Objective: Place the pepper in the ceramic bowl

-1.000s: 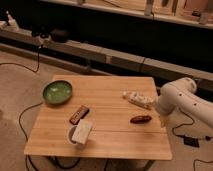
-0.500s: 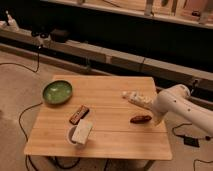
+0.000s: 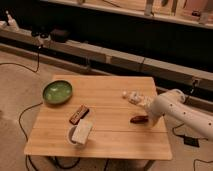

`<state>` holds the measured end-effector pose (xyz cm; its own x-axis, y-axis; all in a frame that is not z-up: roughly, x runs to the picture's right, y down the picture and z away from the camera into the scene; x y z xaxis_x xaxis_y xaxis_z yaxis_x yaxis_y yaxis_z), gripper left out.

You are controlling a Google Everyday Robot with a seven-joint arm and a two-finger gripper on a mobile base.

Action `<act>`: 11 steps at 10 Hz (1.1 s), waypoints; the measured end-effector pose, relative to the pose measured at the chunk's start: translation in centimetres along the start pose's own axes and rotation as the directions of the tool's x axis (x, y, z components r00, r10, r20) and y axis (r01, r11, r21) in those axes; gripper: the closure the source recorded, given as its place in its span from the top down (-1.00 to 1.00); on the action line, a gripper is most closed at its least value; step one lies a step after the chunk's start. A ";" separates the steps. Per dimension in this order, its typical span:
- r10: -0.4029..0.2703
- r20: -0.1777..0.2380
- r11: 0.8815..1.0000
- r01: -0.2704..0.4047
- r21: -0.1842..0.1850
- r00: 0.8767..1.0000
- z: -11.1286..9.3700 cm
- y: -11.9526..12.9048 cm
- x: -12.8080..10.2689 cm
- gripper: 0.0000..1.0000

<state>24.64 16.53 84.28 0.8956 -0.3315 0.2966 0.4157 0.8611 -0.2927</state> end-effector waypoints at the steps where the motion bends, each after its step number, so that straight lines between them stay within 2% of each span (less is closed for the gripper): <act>1: -0.010 -0.001 1.000 0.010 -0.001 1.000 0.3 -0.1 -0.2 0.36; 3: -0.016 0.011 1.000 0.017 -0.013 1.000 0.8 -0.1 -0.8 -0.08; 5: -0.018 0.062 0.999 0.021 -0.045 0.998 1.3 0.4 -2.2 -0.45; 7: -0.048 0.126 0.993 0.062 -0.104 0.991 2.4 1.2 -4.1 -0.89; 8: -0.066 0.151 0.988 0.086 -0.129 0.986 2.8 1.5 -4.6 -0.98; 9: -0.083 0.166 0.985 0.106 -0.139 0.983 2.9 1.4 -5.0 -1.00; 10: -0.109 0.183 0.980 0.137 -0.146 0.977 2.6 1.1 -5.4 -1.00; 11: -0.134 0.188 0.977 0.161 -0.136 0.973 1.7 0.4 -5.5 -1.00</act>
<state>19.57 19.37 84.10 0.7858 -0.3653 0.4991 0.5722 0.7357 -0.3624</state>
